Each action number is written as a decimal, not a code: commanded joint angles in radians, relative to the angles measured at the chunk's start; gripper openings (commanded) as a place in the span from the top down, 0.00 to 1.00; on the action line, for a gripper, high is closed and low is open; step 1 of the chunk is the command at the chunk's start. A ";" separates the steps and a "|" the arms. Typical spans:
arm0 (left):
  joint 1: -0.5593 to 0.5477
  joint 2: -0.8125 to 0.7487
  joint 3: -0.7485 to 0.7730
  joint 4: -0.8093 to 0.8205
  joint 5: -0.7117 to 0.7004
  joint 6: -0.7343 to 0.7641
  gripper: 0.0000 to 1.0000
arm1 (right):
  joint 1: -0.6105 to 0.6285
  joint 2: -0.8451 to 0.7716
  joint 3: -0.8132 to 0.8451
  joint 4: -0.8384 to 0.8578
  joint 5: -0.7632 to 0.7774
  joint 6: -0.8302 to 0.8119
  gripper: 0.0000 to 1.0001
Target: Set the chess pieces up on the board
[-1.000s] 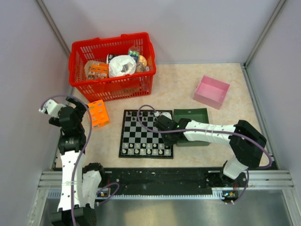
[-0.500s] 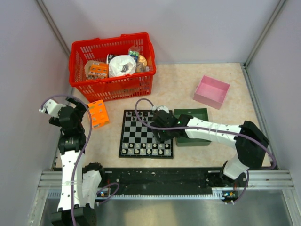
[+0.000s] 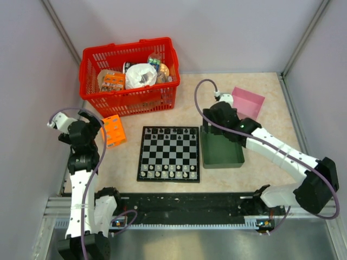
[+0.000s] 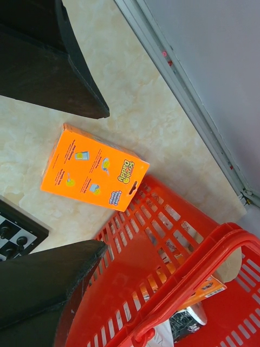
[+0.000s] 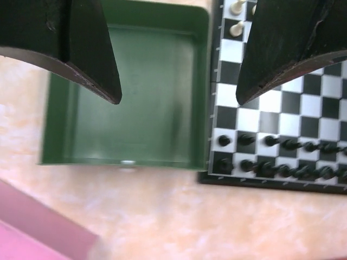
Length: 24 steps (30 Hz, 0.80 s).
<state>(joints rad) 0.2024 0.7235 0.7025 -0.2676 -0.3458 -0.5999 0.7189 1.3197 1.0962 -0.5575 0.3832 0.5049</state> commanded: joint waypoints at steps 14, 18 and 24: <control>0.005 0.099 0.032 0.070 0.010 0.020 0.01 | -0.536 -0.230 -0.278 0.293 -0.018 0.021 0.01; 0.005 0.111 0.048 0.047 -0.015 0.011 0.01 | -0.538 -0.385 -0.424 0.479 0.135 -0.043 0.01; 0.003 0.117 0.028 0.105 0.027 0.020 0.01 | -0.536 -0.545 -0.637 0.769 0.171 -0.205 0.01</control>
<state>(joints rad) 0.2024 0.8360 0.7055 -0.2474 -0.3336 -0.5941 0.1864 0.8574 0.5667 -0.0799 0.5274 0.4541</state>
